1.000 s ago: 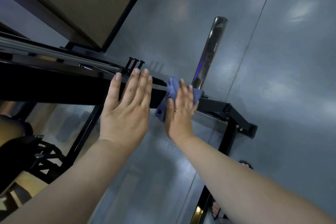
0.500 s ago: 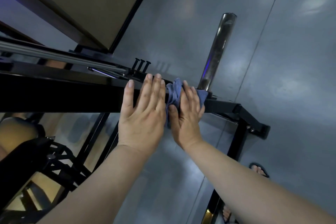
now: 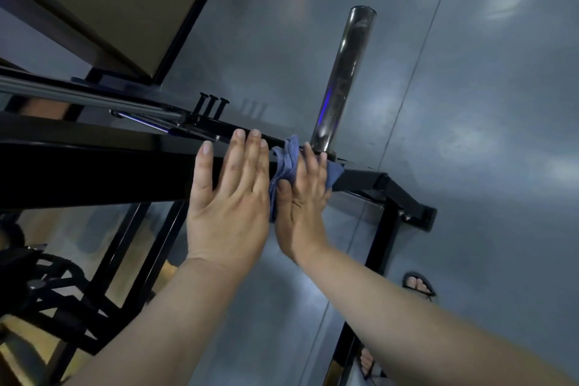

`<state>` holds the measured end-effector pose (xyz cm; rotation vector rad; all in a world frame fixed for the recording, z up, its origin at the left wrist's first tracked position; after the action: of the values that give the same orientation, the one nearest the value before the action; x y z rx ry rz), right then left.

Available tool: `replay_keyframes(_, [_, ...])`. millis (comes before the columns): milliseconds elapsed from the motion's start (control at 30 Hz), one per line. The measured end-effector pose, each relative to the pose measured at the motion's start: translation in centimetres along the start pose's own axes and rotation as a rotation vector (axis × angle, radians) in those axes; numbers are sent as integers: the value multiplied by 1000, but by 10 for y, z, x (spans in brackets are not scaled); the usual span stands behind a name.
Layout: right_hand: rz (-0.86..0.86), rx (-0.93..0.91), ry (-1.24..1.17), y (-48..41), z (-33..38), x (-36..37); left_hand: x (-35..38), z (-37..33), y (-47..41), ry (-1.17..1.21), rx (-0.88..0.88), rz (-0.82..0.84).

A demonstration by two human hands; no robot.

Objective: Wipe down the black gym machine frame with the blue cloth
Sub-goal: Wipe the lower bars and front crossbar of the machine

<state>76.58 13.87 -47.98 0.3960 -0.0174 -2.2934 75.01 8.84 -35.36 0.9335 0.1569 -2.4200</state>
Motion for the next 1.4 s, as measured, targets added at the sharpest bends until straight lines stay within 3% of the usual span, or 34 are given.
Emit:
replay_keyframes(133, [-75, 26, -45, -24, -54, -10, 7, -21, -10, 27, 7, -23])
replay_keyframes(500, [-54, 526, -161, -99, -259, -30, 24, -60, -30, 171, -43, -144])
replay_keyframes(633, [-157, 658, -286, -115, -288, -42, 32, -72, -37, 104, -36, -110])
replay_keyframes(767, [-176, 695, -390, -88, -240, -31, 26, -76, -32, 27, 38, -72])
replay_keyframes(967, [-67, 495, -313, -22, -76, 0, -4, 5, -6, 76, -87, -94])
replay_keyframes(1033, [20, 385, -246, -2, -15, 10, -16, 35, 8, 73, -104, -99])
replay_keyframes(1133, [89, 81, -32, 31, 80, 18, -32, 80, 26, 56, -140, -103])
replay_keyframes(1233, [69, -122, 82, 34, 100, 13, -49, 119, 43, 35, -171, -140])
replay_keyframes(1300, [-21, -42, 84, 16, 70, 0, -56, 137, 52, 22, -174, -156])
replay_keyframes(1400, [-107, 378, -138, 2, 32, -9, -67, 160, 65, 1, -164, -147])
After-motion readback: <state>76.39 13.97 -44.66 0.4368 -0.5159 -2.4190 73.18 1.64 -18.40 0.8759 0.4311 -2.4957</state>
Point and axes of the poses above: each hand's wrist, its own y-axis away from the middle knuckle, its own x-axis out of the palm, z = x × y, the point moved 10 cm from there along -y, towards the middle knuckle, and after that the axes turned 9 degrees about x, right-handed, at the moved point
